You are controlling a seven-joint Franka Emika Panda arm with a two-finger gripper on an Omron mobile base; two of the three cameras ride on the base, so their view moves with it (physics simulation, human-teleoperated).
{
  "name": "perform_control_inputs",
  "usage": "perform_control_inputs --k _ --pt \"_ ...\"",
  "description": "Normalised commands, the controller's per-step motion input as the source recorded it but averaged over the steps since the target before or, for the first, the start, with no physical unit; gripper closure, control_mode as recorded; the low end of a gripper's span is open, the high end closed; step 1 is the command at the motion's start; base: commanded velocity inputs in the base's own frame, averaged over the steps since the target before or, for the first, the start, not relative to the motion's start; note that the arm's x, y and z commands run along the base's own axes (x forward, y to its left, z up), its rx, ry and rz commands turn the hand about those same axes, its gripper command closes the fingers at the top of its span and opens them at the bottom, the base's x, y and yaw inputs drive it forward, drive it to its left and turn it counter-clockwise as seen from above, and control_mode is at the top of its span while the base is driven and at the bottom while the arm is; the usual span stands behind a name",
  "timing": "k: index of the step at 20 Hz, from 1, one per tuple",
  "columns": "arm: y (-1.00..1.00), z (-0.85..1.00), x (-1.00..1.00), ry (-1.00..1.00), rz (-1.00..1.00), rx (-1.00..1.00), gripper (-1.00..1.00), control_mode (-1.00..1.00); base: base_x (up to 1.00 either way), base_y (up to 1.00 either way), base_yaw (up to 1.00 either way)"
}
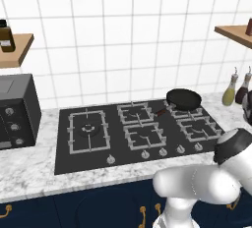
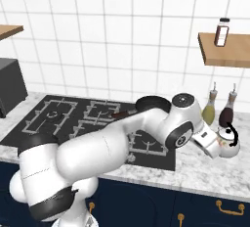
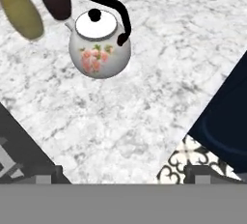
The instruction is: Pick the kettle from the counter and place it on a stove burner. Then turn the burner on.
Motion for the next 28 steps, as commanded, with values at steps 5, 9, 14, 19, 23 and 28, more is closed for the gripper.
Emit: perform_control_inputs --k 5,9,14,19,23,28 --pt "-1.0 -0.4 0.11 -0.06 0.06 0.26 -1.0 -1.0 0.0 0.0 0.0" --pt "-1.0 0.0 0.43 0.0 0.21 0.29 -1.0 -1.0 0.0 0.0 0.0" --pt "-1.0 0.0 0.35 0.0 0.2 0.24 -1.0 -1.0 0.0 0.0 0.0" --pt "-0.31 0.03 0.14 0.02 0.03 0.08 -1.0 -1.0 0.0 0.0 0.0" --pt "0.0 0.0 0.13 -0.09 0.01 0.0 -1.0 -1.0 0.0 0.0 0.0" --pt "0.0 -0.09 0.46 -0.14 0.04 0.0 -1.0 -1.0 0.0 0.0 0.0"
